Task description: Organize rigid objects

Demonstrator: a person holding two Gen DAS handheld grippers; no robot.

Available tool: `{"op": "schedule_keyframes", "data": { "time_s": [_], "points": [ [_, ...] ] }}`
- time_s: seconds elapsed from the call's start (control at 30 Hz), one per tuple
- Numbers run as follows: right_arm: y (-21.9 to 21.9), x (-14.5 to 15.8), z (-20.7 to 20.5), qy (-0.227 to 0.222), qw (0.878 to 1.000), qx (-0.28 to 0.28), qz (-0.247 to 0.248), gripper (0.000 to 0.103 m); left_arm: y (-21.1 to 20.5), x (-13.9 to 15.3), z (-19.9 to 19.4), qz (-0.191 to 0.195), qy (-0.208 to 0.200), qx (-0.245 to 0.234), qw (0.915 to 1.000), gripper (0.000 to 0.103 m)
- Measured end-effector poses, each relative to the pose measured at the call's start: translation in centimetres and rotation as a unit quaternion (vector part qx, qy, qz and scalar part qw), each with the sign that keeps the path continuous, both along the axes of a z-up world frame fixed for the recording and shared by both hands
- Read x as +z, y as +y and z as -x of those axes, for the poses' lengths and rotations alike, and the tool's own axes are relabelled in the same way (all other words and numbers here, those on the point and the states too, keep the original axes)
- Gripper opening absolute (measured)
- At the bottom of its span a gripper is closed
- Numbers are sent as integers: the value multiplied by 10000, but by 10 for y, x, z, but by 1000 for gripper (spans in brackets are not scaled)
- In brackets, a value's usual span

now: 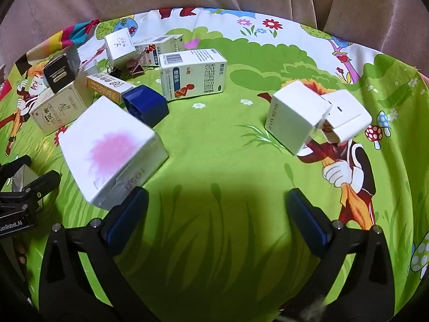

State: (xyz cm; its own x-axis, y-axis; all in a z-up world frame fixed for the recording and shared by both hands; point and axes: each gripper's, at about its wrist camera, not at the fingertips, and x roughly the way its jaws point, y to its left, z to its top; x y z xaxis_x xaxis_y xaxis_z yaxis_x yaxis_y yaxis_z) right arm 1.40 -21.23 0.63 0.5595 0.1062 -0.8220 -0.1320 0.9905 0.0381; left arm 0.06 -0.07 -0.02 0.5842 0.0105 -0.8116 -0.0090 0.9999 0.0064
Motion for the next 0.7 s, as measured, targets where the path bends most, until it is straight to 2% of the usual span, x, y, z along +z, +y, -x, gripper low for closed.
{"op": "schedule_keyframes", "data": {
  "time_s": [0.53, 0.7],
  "points": [
    [0, 0, 2, -45, 10000, 1, 15, 103, 0, 0, -9, 43, 6, 0, 10000, 103],
    [1, 0, -1, -21, 10000, 1, 14, 103, 1, 0, 3, 51, -63, -4, 10000, 103]
  ]
}}
